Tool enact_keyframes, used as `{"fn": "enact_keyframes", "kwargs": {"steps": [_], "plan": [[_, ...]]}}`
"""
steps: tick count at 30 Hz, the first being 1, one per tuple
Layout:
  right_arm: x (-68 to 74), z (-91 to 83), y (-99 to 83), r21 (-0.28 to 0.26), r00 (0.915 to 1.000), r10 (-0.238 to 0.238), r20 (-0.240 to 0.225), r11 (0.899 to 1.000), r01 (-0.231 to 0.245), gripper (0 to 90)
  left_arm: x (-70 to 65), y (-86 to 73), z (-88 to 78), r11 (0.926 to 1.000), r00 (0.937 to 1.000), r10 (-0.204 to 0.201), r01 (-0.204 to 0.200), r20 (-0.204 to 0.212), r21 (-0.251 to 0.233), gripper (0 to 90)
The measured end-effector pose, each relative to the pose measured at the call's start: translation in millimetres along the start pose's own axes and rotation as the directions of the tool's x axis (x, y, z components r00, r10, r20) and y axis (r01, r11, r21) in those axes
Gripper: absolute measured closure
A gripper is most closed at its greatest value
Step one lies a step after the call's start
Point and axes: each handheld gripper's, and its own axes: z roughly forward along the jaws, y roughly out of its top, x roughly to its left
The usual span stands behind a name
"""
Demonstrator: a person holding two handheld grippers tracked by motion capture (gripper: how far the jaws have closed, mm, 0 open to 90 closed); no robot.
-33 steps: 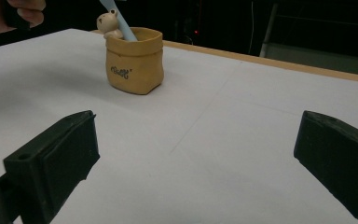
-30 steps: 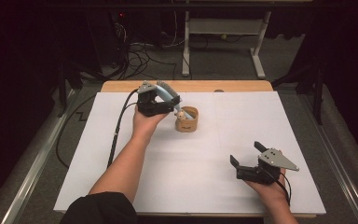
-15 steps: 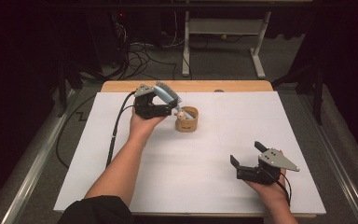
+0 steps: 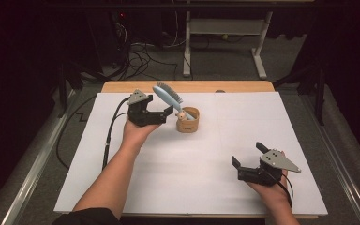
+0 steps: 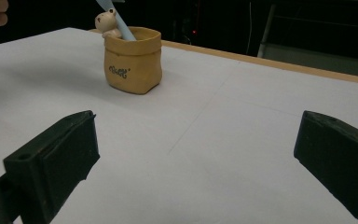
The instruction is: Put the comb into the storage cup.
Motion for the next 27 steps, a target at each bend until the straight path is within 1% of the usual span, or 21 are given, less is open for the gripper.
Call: {"fn": "enact_keyframes", "kwargs": {"steps": [5,8,11,14,19,22,23,25,27], "plan": [[-0.1,-0.2,0.2,-0.003,1.0,0.001,0.002,1.0,-0.001,0.4,0.0,-8.4,-11.1,1.0,1.0,0.005,-0.005,-0.002,-0.005,0.0],[0.1,0.0,0.2,0.001,1.0,-0.001,0.002,1.0,0.001,0.4,0.0,-14.1,-17.1,1.0,1.0,-0.004,0.004,0.004,-0.009,0.0],[0.0,-0.1,-0.1,0.0,1.0,-0.002,0.002,1.0,0.002,0.5,0.0,-20.5,-22.5,1.0,1.0,-0.008,0.008,0.005,-0.001,0.0],[-0.3,-0.2,-0.2,0.001,1.0,-0.001,0.004,1.0,0.001,0.4,-1.1,-27.6,-28.6,0.9999,0.9999,-0.013,0.013,0.011,-0.008,0.0],[0.0,-0.3,-0.4,0.002,1.0,-0.005,0.004,1.0,0.005,0.4,-2.6,-40.6,-39.2,0.9999,0.9998,-0.012,0.012,0.015,0.005,0.1],[0.3,-0.2,-0.7,0.004,1.0,-0.006,0.004,1.0,0.006,0.4,-1.8,-47.9,-46.7,0.9999,0.9998,-0.013,0.013,0.014,0.001,0.1],[0.4,-0.4,-0.7,0.005,1.0,-0.007,0.005,1.0,0.007,0.4,-1.6,-49.8,-49.4,0.9999,0.9998,-0.013,0.013,0.014,0.005,0.1],[0.4,-0.7,-0.7,0.005,1.0,-0.007,0.006,1.0,0.007,0.4,-2.4,-54.0,-55.4,0.9999,0.9999,-0.008,0.008,0.014,-0.008,0.1],[0.3,-0.9,-0.9,0.005,1.0,-0.005,0.007,1.0,0.005,0.4,-3.5,-57.7,-61.5,1.0,0.9999,0.002,-0.002,0.015,-0.008,0.0]]}}
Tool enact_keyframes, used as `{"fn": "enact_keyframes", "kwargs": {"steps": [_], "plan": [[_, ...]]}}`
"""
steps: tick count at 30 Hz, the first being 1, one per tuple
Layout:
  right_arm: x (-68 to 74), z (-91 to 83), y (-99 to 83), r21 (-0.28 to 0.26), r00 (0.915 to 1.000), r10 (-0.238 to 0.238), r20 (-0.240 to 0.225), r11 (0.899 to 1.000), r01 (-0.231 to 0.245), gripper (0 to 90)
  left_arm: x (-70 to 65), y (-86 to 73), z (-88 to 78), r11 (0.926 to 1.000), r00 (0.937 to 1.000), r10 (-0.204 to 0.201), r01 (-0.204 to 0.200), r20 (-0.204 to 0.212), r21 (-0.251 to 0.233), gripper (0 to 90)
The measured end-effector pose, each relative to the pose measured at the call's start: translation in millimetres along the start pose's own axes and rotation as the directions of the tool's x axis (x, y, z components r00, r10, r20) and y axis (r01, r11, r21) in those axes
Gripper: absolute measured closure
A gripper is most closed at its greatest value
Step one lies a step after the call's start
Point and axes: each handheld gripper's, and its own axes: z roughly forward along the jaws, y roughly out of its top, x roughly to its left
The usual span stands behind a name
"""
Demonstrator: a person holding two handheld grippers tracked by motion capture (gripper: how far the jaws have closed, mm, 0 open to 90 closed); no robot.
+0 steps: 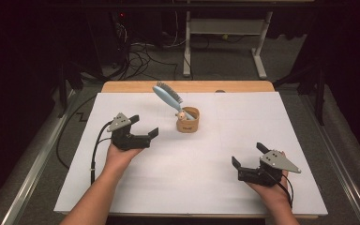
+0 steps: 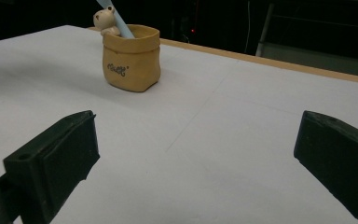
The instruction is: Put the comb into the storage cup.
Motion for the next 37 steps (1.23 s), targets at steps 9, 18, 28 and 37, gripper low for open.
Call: {"fn": "enact_keyframes", "kwargs": {"steps": [9,18,28,37], "plan": [[-2.0,-1.2,-0.5,-0.001,0.9999,0.009,0.007,1.0,-0.009,0.4,-4.1,-18.6,-26.6,0.9997,0.9998,0.021,-0.021,0.007,-0.013,0.1],[-2.9,-3.4,-0.4,-0.003,0.9998,0.012,0.015,1.0,-0.012,0.4,-5.8,-29.0,-54.0,0.9985,0.999,0.045,-0.045,-0.009,-0.031,0.1],[-2.9,-9.7,0.0,-0.013,0.9993,0.02,0.031,1.0,-0.019,0.4,-11.5,-37.4,-73.0,0.9938,0.995,0.097,-0.098,-0.02,-0.052,0.0],[-3.0,-9.1,-0.6,-0.007,0.9991,0.022,0.037,1.0,-0.021,0.4,-7.2,-39.9,-70.7,0.9956,0.9962,0.083,-0.084,-0.026,-0.04,0.1]]}}
